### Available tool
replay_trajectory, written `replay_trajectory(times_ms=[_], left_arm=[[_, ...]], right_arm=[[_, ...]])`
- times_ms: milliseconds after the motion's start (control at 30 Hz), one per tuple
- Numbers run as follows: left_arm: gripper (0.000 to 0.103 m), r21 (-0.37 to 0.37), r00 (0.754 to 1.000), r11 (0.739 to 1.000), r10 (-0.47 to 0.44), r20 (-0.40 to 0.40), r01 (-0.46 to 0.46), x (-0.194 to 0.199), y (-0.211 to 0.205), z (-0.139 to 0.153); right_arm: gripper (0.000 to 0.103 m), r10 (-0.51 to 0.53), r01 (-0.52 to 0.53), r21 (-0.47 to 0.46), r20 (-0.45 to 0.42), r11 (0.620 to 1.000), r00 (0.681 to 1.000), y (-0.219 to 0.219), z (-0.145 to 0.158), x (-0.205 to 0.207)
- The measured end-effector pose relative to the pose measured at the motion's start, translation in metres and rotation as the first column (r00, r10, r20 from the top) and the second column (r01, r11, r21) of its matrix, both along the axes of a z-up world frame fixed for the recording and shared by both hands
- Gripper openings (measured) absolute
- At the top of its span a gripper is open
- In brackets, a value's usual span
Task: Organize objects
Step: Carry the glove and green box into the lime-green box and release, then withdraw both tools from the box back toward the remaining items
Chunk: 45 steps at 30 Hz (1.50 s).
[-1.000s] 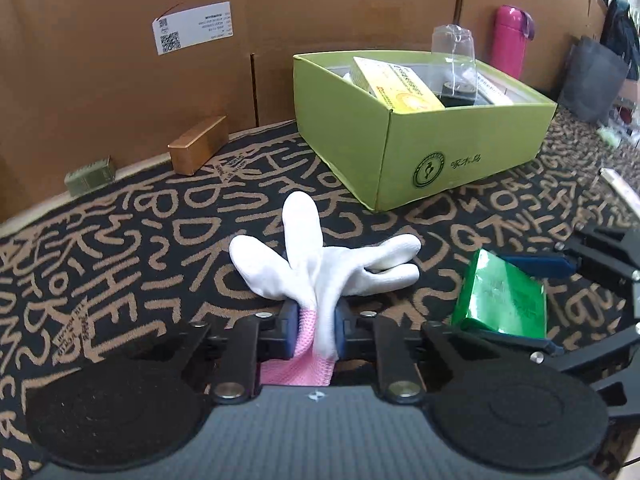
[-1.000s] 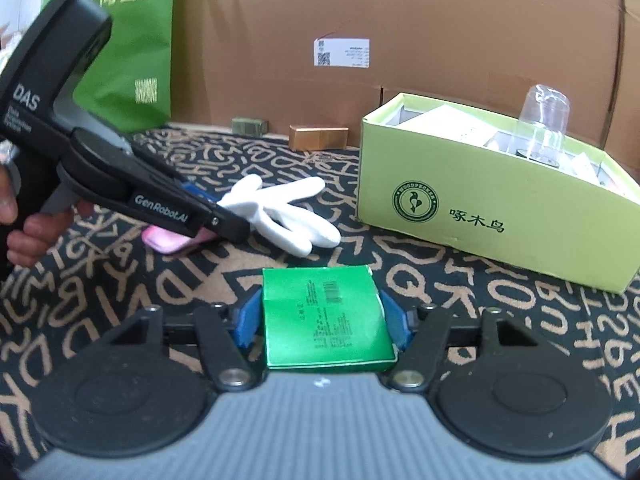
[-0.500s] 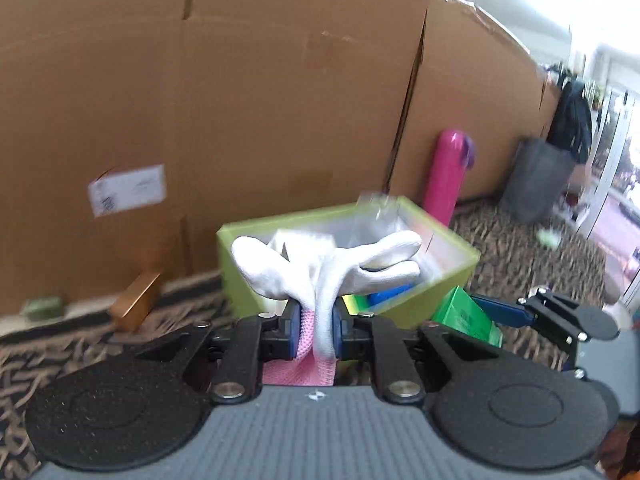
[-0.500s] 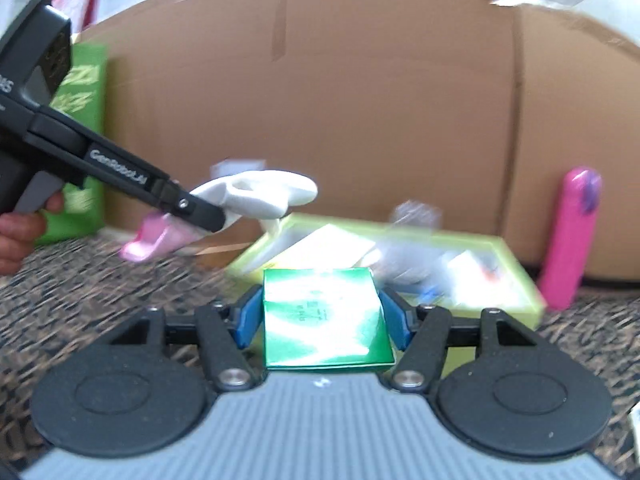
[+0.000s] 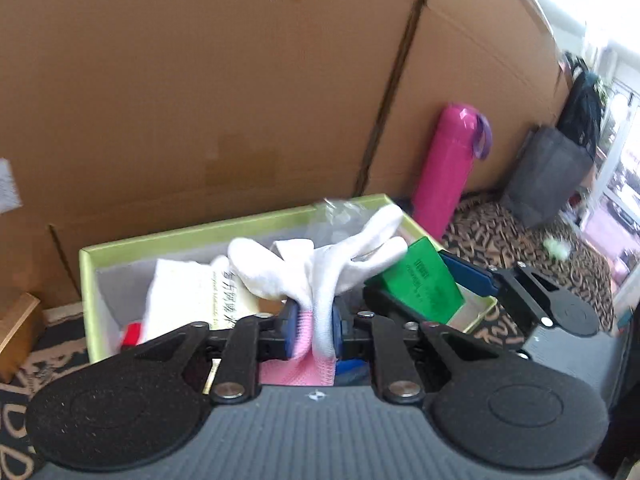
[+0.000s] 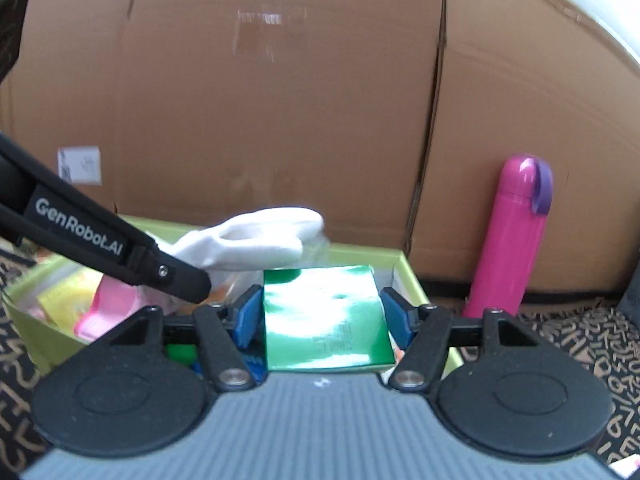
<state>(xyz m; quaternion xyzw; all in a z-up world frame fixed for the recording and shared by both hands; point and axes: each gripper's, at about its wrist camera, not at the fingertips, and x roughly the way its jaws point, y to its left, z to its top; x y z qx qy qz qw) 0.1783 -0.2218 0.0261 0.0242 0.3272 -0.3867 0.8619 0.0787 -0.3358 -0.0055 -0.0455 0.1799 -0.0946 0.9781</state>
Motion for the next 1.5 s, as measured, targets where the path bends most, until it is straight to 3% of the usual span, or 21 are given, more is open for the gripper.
replay_trajectory(times_ms=[33, 100, 167, 233, 667, 967, 1133, 1400, 1500], left_arm=[[0.028, 0.000, 1.000, 1.000, -0.011, -0.016, 0.011, 0.001, 0.000, -0.004], [0.063, -0.039, 0.999, 0.999, -0.005, -0.041, 0.004, 0.000, 0.010, -0.010], [0.074, -0.111, 0.999, 0.994, 0.004, -0.038, -0.008, -0.004, 0.023, -0.011], [0.080, -0.129, 0.999, 0.991, 0.018, -0.027, -0.022, -0.010, 0.031, -0.010], [0.096, -0.080, 0.990, 0.996, 0.054, 0.132, -0.044, -0.075, 0.090, -0.009], [0.097, -0.022, 0.961, 0.976, 0.216, 0.171, -0.215, -0.086, 0.174, -0.025], [0.097, 0.019, 0.923, 0.930, 0.362, 0.129, -0.367, -0.066, 0.226, -0.041], [0.097, -0.008, 0.805, 0.808, 0.587, 0.086, -0.589, 0.007, 0.277, -0.048], [0.097, 0.015, 0.778, 0.780, 0.622, 0.085, -0.625, 0.047, 0.280, -0.055]], right_arm=[[0.077, 0.005, -0.005, 0.002, 0.005, 1.000, 1.000, -0.001, -0.003, -0.003], [0.098, -0.007, 0.008, -0.005, 0.056, 1.000, 0.998, -0.002, -0.006, -0.020], [0.101, -0.017, 0.021, -0.039, 0.101, 0.999, 0.995, 0.001, -0.006, -0.034], [0.103, -0.022, 0.029, -0.059, 0.117, 0.998, 0.993, 0.004, -0.006, -0.045], [0.103, 0.052, -0.054, 0.016, 0.120, 0.998, 0.991, 0.045, -0.001, -0.090], [0.103, 0.204, -0.209, 0.058, 0.072, 0.976, 0.976, 0.107, -0.008, -0.096], [0.103, 0.330, -0.333, 0.078, 0.045, 0.940, 0.943, 0.149, -0.009, -0.089], [0.103, 0.435, -0.432, 0.085, -0.025, 0.898, 0.900, 0.210, -0.022, -0.066], [0.103, 0.444, -0.439, 0.083, -0.050, 0.894, 0.895, 0.222, -0.025, -0.063]])
